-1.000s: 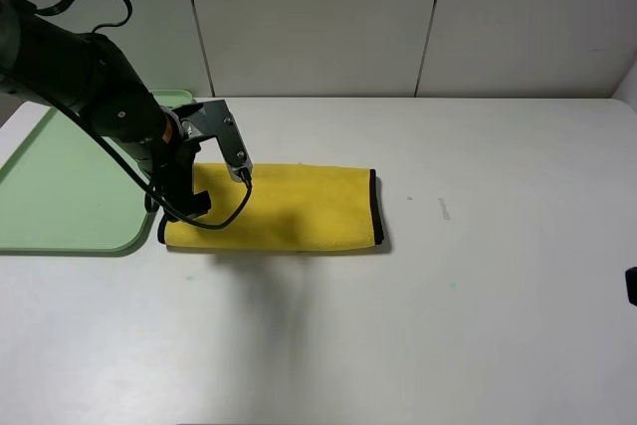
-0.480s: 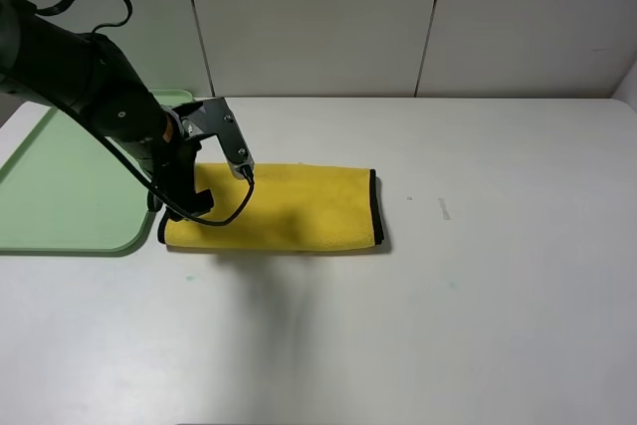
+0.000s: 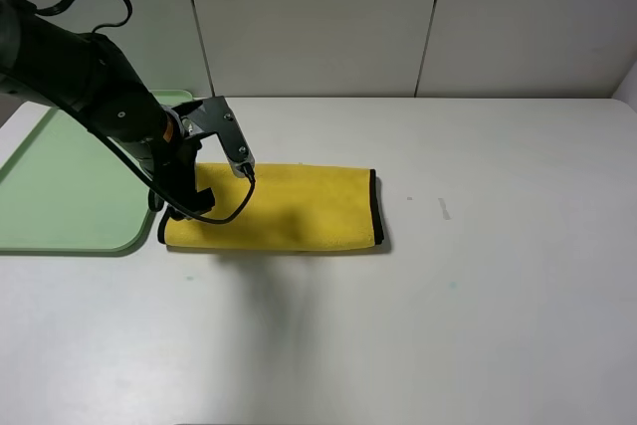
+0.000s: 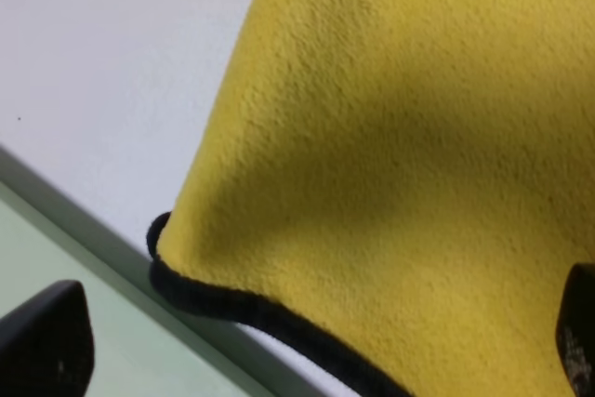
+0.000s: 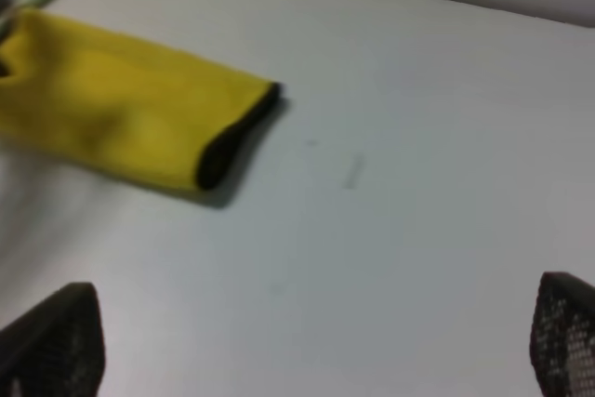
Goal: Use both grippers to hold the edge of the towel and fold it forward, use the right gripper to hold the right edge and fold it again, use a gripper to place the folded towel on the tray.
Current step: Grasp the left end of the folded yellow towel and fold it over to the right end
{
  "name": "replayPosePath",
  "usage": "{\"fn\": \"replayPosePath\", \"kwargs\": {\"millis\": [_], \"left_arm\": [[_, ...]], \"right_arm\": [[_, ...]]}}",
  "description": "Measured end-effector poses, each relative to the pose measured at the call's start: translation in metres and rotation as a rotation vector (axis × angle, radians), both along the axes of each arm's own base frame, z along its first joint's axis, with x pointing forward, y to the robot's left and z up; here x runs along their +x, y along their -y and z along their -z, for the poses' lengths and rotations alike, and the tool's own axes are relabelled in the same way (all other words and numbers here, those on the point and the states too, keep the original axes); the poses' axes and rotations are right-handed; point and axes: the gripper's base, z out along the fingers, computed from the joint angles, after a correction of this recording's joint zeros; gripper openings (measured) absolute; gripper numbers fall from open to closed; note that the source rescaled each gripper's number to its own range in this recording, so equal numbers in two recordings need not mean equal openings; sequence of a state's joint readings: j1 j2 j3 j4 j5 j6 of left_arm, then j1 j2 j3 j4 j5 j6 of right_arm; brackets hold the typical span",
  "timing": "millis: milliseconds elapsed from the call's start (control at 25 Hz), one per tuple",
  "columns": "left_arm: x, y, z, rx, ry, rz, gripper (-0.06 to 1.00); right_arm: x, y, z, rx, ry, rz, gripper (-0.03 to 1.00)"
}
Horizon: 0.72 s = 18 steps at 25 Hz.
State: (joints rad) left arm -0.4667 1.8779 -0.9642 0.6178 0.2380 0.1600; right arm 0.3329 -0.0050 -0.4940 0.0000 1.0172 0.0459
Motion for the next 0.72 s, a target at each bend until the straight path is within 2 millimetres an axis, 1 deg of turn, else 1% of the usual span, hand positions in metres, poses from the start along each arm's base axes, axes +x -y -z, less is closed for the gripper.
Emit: {"fn": "replayPosePath", "kwargs": {"millis": [200, 320, 440, 720], "left_arm": [[0.0000, 0.0000, 0.0000, 0.000, 0.000, 0.000, 1.00], [0.0000, 0.0000, 0.0000, 0.000, 0.000, 0.000, 1.00], [0.0000, 0.0000, 0.0000, 0.000, 0.000, 0.000, 1.00], [0.0003, 0.0005, -0.0001, -0.005, 0.004, 0.002, 1.00]], "right_arm": [[-0.0002, -0.0008, 0.0001, 0.000, -0.001, 0.242, 1.00], [-0.0002, -0.0011, 0.0001, 0.000, -0.001, 0.357, 1.00], [-0.0002, -0.0012, 0.0001, 0.000, -0.001, 0.392, 1.00], [-0.0004, -0.0018, 0.0001, 0.005, 0.000, 0.394, 1.00]]}}
